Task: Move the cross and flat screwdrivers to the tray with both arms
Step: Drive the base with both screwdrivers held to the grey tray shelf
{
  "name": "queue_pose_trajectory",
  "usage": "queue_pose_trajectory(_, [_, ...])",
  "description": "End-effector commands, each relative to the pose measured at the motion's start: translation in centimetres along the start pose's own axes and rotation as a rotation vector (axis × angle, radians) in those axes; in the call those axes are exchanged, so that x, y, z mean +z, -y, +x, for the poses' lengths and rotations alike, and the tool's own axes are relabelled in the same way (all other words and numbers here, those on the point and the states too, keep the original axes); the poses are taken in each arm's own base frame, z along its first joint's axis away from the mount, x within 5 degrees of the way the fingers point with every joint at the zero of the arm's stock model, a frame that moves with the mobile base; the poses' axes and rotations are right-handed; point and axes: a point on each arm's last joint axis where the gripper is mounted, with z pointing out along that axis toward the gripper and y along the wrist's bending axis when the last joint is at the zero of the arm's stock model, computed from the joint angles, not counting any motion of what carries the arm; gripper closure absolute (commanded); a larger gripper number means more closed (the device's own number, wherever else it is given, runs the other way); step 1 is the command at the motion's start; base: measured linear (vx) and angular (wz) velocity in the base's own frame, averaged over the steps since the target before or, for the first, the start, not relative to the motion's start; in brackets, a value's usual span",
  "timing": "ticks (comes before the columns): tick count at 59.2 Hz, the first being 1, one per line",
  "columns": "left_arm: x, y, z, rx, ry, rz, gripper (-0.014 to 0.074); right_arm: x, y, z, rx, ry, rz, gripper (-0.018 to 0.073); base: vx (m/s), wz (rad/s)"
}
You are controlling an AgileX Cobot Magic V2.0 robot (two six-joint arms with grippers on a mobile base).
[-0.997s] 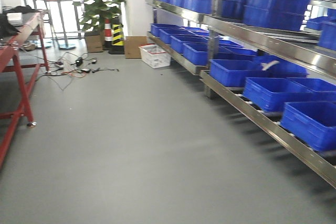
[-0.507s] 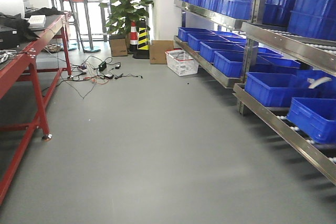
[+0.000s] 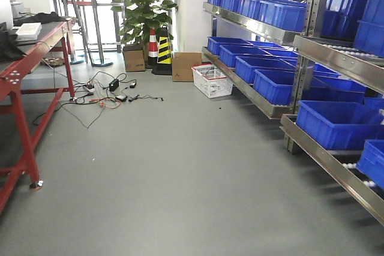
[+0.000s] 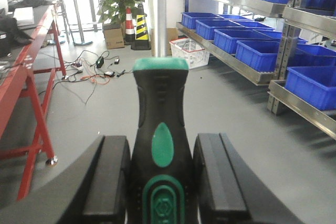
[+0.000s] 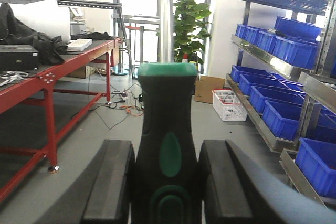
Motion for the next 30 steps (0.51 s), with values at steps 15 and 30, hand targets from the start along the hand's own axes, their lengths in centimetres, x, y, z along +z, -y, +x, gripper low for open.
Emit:
queue_pose_trajectory(15, [-0.25, 0.09, -1.46, -0.008, 0.114, 0.008, 0.0596, -0.25, 0.26, -1.51, 0.007, 0.109, 0.030, 0.0567, 0.61, -0.10])
queue_pose_trajectory(30, [-0.25, 0.09, -1.46, -0.008, 0.114, 0.008, 0.0596, -0.25, 0.26, -1.51, 0.007, 0.109, 0.030, 0.0567, 0.58, -0.32])
